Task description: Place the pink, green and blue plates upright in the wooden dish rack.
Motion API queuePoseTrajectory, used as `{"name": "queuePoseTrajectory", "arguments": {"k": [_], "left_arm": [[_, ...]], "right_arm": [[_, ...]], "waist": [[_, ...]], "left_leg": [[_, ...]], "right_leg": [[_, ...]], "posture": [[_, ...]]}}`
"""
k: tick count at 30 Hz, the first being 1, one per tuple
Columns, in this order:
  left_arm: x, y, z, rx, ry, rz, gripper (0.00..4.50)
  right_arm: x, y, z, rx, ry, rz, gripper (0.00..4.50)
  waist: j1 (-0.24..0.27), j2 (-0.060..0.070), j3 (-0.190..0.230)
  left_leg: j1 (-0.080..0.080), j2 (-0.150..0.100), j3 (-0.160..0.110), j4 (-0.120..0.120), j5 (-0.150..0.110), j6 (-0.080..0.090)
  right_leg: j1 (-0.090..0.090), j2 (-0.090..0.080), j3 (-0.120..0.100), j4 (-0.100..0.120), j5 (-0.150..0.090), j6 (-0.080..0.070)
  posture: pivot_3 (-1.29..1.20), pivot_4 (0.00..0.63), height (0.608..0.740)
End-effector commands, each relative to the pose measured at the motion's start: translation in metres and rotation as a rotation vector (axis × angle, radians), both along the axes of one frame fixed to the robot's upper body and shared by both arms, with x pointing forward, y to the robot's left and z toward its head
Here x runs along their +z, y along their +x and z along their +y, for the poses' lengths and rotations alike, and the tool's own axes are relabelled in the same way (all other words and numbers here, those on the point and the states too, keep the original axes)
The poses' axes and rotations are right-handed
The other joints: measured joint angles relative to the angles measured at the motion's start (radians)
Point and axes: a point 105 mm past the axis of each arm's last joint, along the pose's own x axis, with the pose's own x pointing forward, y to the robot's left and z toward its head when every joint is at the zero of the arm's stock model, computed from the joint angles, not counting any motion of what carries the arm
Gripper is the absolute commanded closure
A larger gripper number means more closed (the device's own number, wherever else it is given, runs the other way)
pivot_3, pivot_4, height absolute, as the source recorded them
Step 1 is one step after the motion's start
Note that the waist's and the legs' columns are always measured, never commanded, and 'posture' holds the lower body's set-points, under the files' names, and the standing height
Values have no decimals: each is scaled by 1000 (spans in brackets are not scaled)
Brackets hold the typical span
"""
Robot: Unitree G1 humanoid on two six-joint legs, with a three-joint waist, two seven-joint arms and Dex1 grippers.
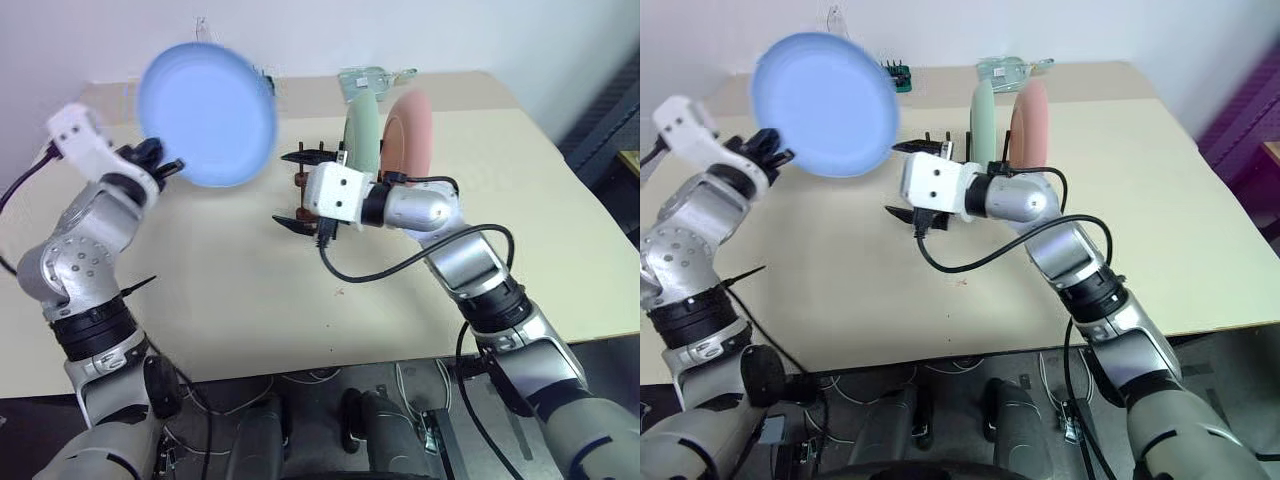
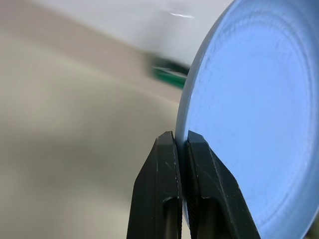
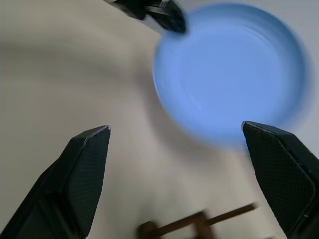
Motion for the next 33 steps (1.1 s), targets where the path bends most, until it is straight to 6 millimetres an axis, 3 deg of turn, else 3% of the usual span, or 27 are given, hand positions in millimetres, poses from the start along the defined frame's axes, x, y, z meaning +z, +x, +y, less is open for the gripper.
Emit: {"name": "queuePoseTrajectory", "arguments": {"k": [1, 4, 10, 13, 20, 22, 25, 28, 30, 31, 33], "left_arm": [[23, -10, -21, -65, 27, -36, 4500], [32, -16, -36, -115, 17, -31, 4500], [37, -24, -49, -165, 5, -25, 4500], [36, -25, -47, -163, -1, -16, 4500], [32, -26, -44, -157, -5, 0, 4500], [35, -26, -46, -173, -24, -20, 4500], [41, -27, -49, -198, -73, -64, 3471], [63, -31, -43, -188, -167, -188, 1829], [78, -32, -26, -104, -209, -274, 820], [83, -32, -7, -24, -227, -300, 390], [89, -34, 26, 121, -201, -336, 390]], "right_arm": [[9, 9, 5, -24, -55, -189, 67], [10, 22, 5, -70, -89, -278, 67], [9, 35, 3, -108, -118, -347, 67], [10, 39, 1, -122, -119, -361, 906], [7, 39, 0, -116, -146, -409, 4458], [9, 38, 1, -113, -152, -437, 4458], [10, 37, 1, -113, -158, -467, 4500], [11, 35, 2, -100, -157, -486, 4500], [11, 33, 3, -89, -152, -489, 4500], [13, 31, 5, -78, -142, -491, 4500], [16, 26, 7, -56, -118, -492, 4500]], "waist": [[-3, 0, 0], [-11, 0, 0], [-15, 0, 0], [-15, 0, 0], [-14, 0, 0], [-13, 0, 0], [-13, 0, 0], [-14, -1, 0], [-15, 0, 0], [-16, 0, 0], [-20, 0, 1]], "left_leg": [[0, 0, 0, 0, 0, 0], [0, 0, 0, 0, 1, -1], [0, 0, -1, 0, 1, -2], [0, 0, -1, 0, 3, -4], [0, -1, -1, 0, 3, -5], [1, -1, -1, 0, 3, -6], [1, -1, -1, 0, 5, -8], [1, -1, -1, 0, 5, -9], [1, -1, -1, 0, 5, -8], [1, -1, -1, -1, 5, -8], [1, -1, 0, -1, 5, -8]], "right_leg": [[0, 0, 0, 0, 0, 0], [0, 0, 0, 0, -1, 1], [0, 0, 0, 0, 0, 1], [0, 0, 0, 0, 0, 0], [1, 0, 0, 0, 0, 0], [1, 0, 1, 0, 0, 0], [1, 0, 0, 0, 0, 0], [1, 0, 0, 0, 0, 0], [1, 0, 0, 0, 0, 0], [1, 1, 0, 0, 0, 0], [1, 1, 0, 0, 0, 0]], "posture": [[0, 150, 730], [0, 150, 730], [0, 150, 730], [0, 150, 730], [0, 150, 730], [0, 150, 730], [0, 150, 730], [0, 150, 730], [0, 150, 730], [0, 150, 730], [0, 150, 730]]}}
